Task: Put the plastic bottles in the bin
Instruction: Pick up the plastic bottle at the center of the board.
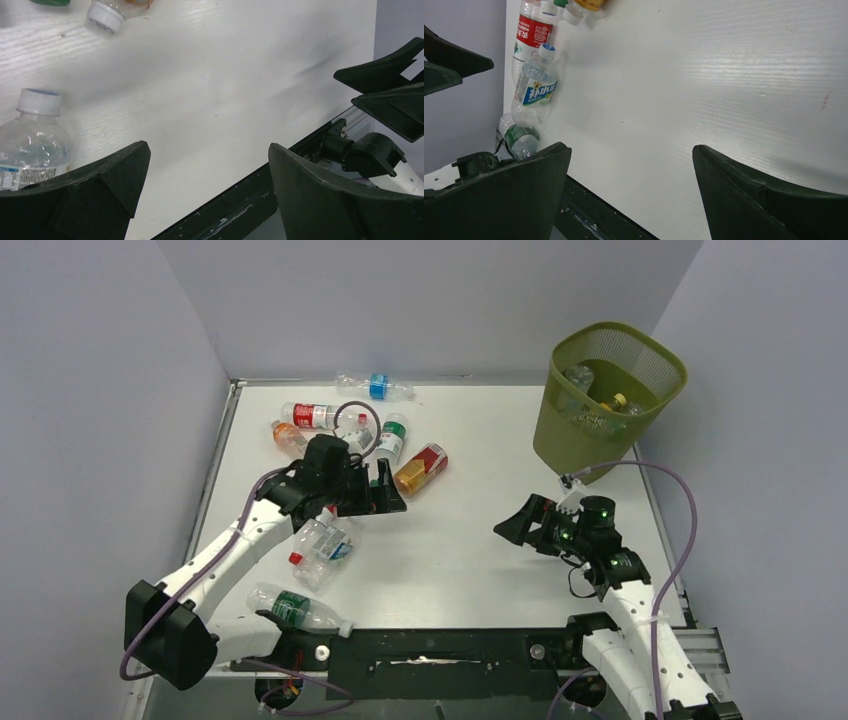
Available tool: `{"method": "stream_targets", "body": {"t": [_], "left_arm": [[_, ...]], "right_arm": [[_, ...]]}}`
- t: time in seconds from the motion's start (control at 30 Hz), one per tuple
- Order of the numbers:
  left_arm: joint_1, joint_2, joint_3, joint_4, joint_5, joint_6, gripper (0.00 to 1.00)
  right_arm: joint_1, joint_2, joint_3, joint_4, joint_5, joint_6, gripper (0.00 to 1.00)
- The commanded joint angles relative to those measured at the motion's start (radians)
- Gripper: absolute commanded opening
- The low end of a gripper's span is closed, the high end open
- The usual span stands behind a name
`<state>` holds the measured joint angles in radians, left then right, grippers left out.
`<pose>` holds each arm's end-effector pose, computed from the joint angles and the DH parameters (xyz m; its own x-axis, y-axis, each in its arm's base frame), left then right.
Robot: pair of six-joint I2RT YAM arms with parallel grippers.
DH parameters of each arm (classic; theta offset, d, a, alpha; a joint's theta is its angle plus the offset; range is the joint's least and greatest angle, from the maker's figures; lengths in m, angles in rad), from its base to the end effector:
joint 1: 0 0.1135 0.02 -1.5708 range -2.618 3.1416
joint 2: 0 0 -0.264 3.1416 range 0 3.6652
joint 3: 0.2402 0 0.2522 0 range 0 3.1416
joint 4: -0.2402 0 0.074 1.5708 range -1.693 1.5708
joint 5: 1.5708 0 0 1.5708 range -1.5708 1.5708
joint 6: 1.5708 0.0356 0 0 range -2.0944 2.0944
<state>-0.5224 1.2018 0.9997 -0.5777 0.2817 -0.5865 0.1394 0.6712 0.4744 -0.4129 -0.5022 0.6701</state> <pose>0.2150 -0.1352 0.2933 -0.8676 -0.1139 -0.4840 0.2046 0.8054 -0.5563 0.1476 0.0380 0.2284 -0.7628 0.4427 -0.4714 -0.0496 0.6868 0.7252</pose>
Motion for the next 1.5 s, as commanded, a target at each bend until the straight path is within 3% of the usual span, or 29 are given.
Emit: {"method": "stream_targets", "body": {"t": [0.0, 0.5, 0.67, 0.93, 1.47], "left_arm": [[0.002, 0.075, 0.098, 0.141, -0.016, 0.017, 0.90], [0.001, 0.391, 0.343, 0.151, -0.039, 0.174, 0.90], [0.004, 0.445, 0.396, 0.125, -0.095, 0.276, 0.90], [0.001, 0.575, 0.460, 0.141, -0.040, 0.396, 0.90], [-0.097, 0.761, 0.528, 0.141, -0.284, 0.531, 0.89]], "right_arm": [[0.012, 0.078, 0.009, 0.142, -0.060, -0.022, 0.98], [0.021, 0.312, 0.149, 0.169, -0.040, -0.078, 0.98], [0.026, 0.328, 0.192, 0.143, -0.030, -0.083, 0.98], [0.030, 0.301, 0.185, 0.118, 0.027, -0.088, 0.98], [0.030, 0.353, 0.158, 0.164, 0.032, -0.089, 0.98]]}}
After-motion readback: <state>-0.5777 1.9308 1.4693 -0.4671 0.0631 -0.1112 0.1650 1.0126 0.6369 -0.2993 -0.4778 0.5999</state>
